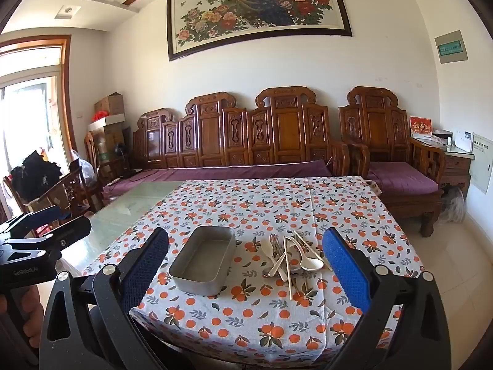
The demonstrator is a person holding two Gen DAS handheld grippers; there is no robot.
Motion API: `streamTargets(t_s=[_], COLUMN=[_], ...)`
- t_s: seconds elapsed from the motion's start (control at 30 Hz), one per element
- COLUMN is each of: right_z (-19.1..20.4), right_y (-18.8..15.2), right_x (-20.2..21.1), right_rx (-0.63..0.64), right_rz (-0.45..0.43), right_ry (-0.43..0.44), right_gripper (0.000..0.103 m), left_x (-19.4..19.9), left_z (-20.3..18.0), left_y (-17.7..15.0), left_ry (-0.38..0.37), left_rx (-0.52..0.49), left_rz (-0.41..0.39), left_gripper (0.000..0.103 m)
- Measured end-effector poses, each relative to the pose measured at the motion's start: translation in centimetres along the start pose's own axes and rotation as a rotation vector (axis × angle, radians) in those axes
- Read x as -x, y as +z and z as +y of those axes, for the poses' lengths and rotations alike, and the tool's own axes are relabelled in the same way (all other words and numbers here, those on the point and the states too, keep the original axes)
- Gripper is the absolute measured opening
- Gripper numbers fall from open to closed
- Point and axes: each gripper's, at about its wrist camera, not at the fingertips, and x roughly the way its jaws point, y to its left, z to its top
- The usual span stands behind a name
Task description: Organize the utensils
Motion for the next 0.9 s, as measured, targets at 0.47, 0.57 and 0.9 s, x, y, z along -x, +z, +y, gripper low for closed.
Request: streamTargets(t_s=[0.47, 0.57, 0.9], right_z=[0.1, 0.1, 0.1], right_y=[0.0, 0.0, 0.1], right_x=[0.0, 0.0, 0.0], right_rx=[0.003, 0.003, 0.003], right_rz=[-0.002, -0.002, -0.002], right_ry=[-0.001, -0.001, -0.001], right_gripper=[0.101, 0.101, 0.101], left_x=[0.8, 0.9, 1.0], left_z=[-0.6, -0.7, -0.7], left_y=[1.2, 1.3, 1.2], left_ry=[-0.005, -0.006, -0.006], left_rx=[0.001, 0.001, 0.0], left_rz=[-0.012, -0.013, -0.016], left_gripper=[0.096, 0.096, 0.096])
